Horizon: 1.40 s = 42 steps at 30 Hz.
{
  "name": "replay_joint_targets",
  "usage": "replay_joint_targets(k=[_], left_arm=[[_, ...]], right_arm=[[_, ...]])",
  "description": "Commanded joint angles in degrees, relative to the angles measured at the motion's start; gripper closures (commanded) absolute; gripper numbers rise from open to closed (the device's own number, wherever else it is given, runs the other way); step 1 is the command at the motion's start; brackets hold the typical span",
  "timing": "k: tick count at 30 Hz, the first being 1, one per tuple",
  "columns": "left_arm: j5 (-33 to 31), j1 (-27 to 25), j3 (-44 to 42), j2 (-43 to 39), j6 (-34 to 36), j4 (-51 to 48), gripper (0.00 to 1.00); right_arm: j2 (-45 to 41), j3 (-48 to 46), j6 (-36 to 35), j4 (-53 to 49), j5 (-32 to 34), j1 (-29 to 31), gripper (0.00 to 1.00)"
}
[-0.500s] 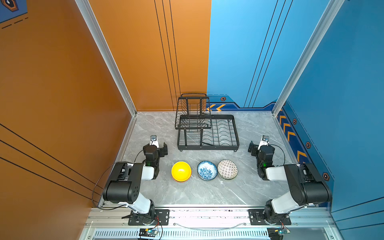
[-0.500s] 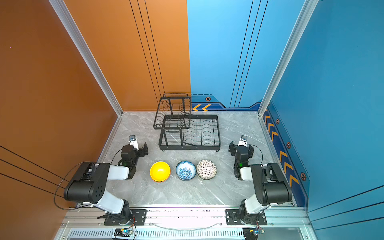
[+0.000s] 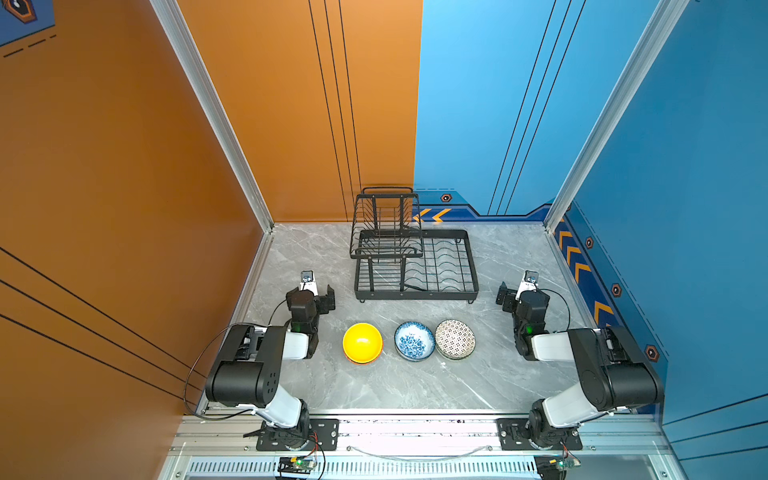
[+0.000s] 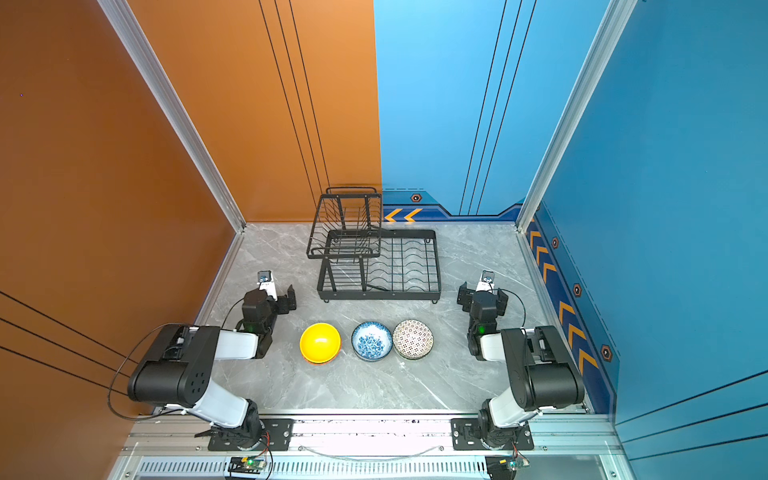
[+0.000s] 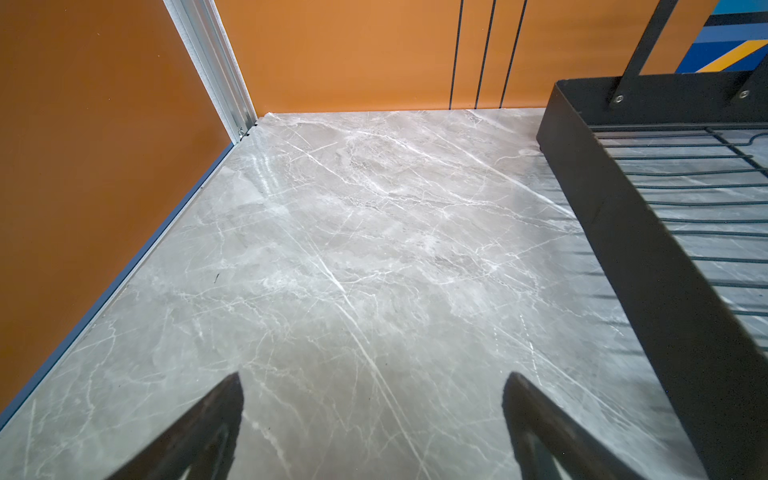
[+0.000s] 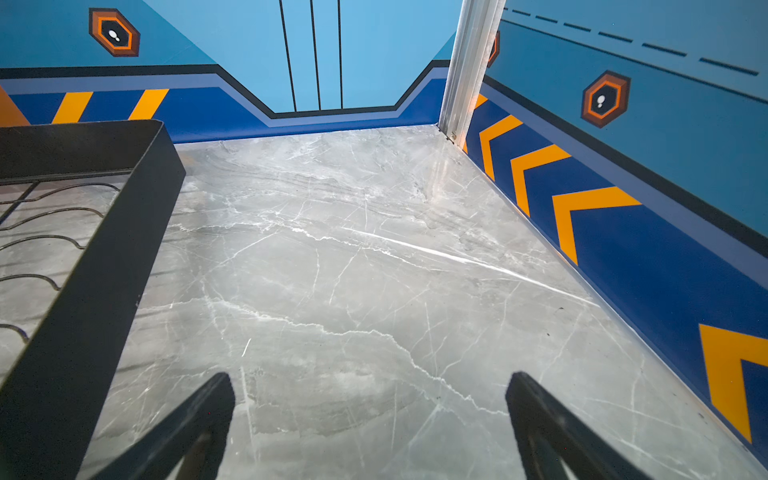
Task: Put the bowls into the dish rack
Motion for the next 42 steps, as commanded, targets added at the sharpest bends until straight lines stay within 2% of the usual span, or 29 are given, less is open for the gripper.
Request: replay_joint_targets(k=[1, 23, 26, 29, 34, 36, 39, 42], left_arm=[[-0.64, -0.24, 0.04, 0.15, 0.65, 0.64, 0.02], [0.77, 0.4, 0.01, -0.02, 0.38, 0.38, 0.02], [-1.07, 0.55, 0.37, -3.1, -0.34, -2.39, 0.02], [-3.13, 0.66, 1.5, -9.39, -1.12, -9.99, 0.02], [-5.64, -1.08, 9.49, -18.71, -3.99, -33.09, 0.02], [-5.88, -2.39, 13.32, -21.03, -5.96, -42.61, 0.02], [-6.23, -4.33, 20.1, -23.27, -9.4, -57.55, 0.02], [-6.56, -5.98, 28.02, -23.22, -11.55, -72.24, 0.02]], right_arm=[[0.33, -0.27, 0.71, 1.03, 1.09, 0.18, 0.0], [0.24, -0.49, 0.69, 1.36, 0.5, 0.1, 0.0], [-3.67, -1.23, 0.14, -0.31, 1.42, 0.6, 0.0], [-12.41, -0.24, -0.2, -9.08, 3.19, 1.37, 0.0], [-25.89, 11.42, 4.01, -39.94, 4.91, 1.7, 0.0], [-29.09, 14.41, 3.99, -46.57, 0.14, 1.83, 0.0], [-32.31, 17.29, 7.95, -51.87, 0.38, 3.86, 0.0], [-30.42, 26.34, 11.89, -66.62, -2.81, 3.98, 0.0]])
